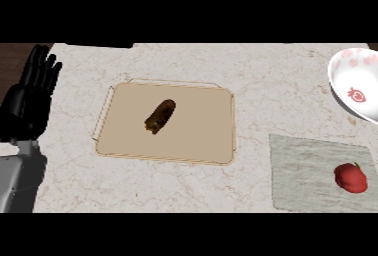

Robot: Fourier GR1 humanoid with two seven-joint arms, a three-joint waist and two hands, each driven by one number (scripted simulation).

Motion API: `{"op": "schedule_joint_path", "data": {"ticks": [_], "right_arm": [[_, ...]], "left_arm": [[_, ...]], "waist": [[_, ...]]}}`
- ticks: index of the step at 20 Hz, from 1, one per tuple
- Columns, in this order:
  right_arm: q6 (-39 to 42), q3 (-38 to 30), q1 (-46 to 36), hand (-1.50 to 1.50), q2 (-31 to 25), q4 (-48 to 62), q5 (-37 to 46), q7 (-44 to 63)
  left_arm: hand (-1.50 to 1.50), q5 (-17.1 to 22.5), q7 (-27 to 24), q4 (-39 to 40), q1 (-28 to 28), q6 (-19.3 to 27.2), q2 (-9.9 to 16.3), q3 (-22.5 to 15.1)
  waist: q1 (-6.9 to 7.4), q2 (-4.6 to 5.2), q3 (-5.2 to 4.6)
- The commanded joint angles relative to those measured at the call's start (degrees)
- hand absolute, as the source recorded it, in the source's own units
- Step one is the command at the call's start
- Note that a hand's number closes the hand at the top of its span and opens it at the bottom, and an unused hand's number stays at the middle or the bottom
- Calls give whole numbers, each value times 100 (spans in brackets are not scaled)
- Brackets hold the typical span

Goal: Pick the squash from the placemat and place it in the bowl

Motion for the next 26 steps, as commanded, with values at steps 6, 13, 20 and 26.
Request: {"op": "schedule_joint_path", "data": {"ticks": [6,13,20,26], "right_arm": [[-429,296,-103,150,863,898,364,-135],[331,79,-206,-150,1275,1472,38,-265],[699,-877,-565,-150,1272,1787,-980,-115],[735,-1509,-772,-150,831,2058,-1600,531]], "left_arm": [[0,54,135,-103,-164,-83,117,46],[0,-106,-38,125,-177,43,-31,-30],[0,-59,-33,57,-89,60,-25,45],[0,-32,-28,83,-196,37,43,110]], "waist": [[105,13,6],[-2,22,8],[-1,10,20],[35,73,29]]}}
